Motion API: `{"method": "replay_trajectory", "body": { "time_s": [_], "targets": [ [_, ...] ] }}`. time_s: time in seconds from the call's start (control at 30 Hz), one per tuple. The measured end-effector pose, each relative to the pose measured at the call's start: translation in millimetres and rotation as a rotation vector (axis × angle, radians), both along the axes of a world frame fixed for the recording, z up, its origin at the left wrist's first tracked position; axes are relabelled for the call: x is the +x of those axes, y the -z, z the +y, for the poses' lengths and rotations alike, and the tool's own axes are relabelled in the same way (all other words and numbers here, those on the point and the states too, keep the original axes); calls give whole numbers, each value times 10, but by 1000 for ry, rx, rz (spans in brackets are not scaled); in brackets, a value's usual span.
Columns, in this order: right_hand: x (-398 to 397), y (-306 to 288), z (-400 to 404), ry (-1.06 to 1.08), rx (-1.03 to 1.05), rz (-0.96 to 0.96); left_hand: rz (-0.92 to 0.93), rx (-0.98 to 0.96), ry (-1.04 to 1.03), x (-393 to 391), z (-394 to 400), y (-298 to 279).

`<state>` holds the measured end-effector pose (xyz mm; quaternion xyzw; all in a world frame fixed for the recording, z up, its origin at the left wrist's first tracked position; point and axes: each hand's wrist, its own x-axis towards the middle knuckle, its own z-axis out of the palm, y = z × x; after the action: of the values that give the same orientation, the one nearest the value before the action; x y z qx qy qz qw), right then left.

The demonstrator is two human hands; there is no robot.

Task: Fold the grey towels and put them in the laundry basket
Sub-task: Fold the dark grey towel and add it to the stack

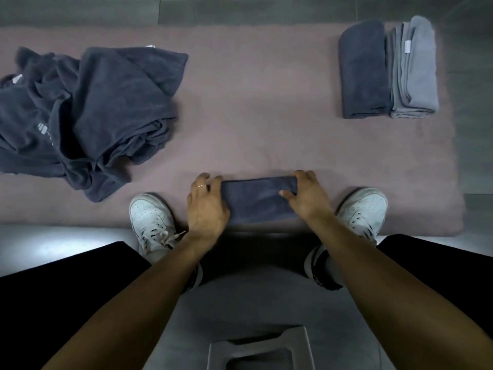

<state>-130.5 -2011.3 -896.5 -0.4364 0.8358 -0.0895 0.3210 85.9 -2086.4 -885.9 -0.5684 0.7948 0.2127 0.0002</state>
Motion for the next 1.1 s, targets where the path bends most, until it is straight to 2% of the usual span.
{"method": "replay_trajectory", "body": {
  "time_s": [0.03, 0.1, 0.17, 0.27, 0.33, 0.43, 0.57, 0.7, 0.8, 0.9, 0.97, 1.1],
  "targets": [
    [36, 10, 2, -57, 30, 86, -22, -72, 162, -17, 19, 41],
    [70, 11, 9, -170, 22, 224, -74, -95, 426, -78, 63, 147],
    [36, 33, 8, -160, -27, 193, -154, -47, 512, -137, 123, 290],
    [-104, 27, -24, 200, -69, -166, -219, -42, 476, -158, 178, 477],
    [-204, 22, -40, 340, -46, -300, -214, -72, 476, -141, 176, 524],
    [-291, 18, -67, 298, -58, -292, -193, -93, 467, -129, 162, 523],
    [-258, 85, -112, 282, -51, -167, -198, -83, 428, -116, 232, 540],
    [-132, 209, -170, 388, -47, -79, -195, -76, 462, -77, 164, 523],
    [-113, 180, -120, 528, -136, -84, -187, -63, 479, -68, 138, 520],
    [-149, 151, -57, 570, -202, -209, -194, -84, 464, -72, 172, 513],
    [-235, 153, -14, 533, -218, -273, -199, -84, 473, -82, 175, 509],
    [-437, 55, 71, 154, -215, -333, -213, -74, 485, -102, 149, 505]
  ]
}}
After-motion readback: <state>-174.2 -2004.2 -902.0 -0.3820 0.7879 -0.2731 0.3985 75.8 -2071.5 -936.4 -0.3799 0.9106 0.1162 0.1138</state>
